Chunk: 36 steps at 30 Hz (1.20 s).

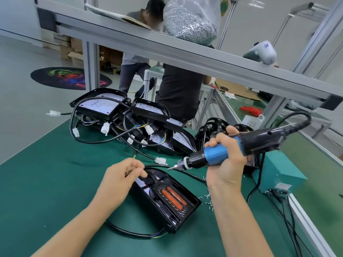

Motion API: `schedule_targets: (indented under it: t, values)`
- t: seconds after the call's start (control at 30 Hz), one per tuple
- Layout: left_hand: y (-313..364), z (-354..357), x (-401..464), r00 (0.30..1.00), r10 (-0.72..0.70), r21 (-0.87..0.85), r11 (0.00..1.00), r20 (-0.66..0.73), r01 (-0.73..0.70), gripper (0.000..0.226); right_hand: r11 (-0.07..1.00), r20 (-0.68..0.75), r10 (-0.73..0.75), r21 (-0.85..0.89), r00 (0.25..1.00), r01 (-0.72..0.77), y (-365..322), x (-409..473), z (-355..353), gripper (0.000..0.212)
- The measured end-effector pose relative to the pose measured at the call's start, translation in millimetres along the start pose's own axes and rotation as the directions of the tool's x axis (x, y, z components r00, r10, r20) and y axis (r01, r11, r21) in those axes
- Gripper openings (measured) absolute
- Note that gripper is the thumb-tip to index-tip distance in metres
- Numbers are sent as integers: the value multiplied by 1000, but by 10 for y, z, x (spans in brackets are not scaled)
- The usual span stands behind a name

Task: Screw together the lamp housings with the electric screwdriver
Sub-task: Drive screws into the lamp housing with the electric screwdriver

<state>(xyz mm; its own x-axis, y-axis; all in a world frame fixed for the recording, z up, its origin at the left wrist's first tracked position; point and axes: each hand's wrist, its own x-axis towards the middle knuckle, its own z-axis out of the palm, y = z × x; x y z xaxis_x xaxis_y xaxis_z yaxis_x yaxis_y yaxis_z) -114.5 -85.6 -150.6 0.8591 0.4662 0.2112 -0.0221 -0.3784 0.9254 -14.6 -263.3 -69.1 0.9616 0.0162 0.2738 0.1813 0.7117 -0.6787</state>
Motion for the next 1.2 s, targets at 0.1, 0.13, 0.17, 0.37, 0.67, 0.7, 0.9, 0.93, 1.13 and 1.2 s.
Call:
schedule_targets:
  t: [0.1,0.13,0.17,0.37,0.67,0.7,0.9,0.93,1.13,1.2]
  values:
    - [-104,21,-102,999,40,56,998,-6,-39,20,991,12,-16,-132,1000,18,151,-4,-16,25]
    - [-123,22,-119,998,53,63,997,-17,-52,20,985,13,-24,-170,1000,26,195,-9,-16,25]
    - [-139,26,-131,998,64,64,996,-29,-62,20,980,8,-29,-199,1000,30,235,-14,-16,24]
    - [-166,80,-137,994,72,32,997,-82,-69,22,970,-6,7,-242,1000,-8,378,-25,-12,23]
    - [-128,106,-89,997,52,3,999,-63,-52,21,957,32,11,-291,999,-1,416,-4,-15,25]
    - [-122,105,-90,997,47,3,999,-59,-47,21,956,16,10,-293,1000,-5,415,-6,-18,24]
    - [-25,96,-51,997,38,8,999,-60,-38,18,981,-97,-41,-191,994,22,222,-10,-94,26]
    - [8,100,-29,997,44,6,999,-62,-43,18,988,-104,-65,-147,992,50,136,2,-122,26]
    - [324,311,73,993,68,-69,996,99,-61,23,985,-174,-171,7,970,175,-451,43,-418,24]
    - [464,467,112,979,96,-101,992,178,-79,25,980,-183,-190,21,965,197,-604,20,-506,23]
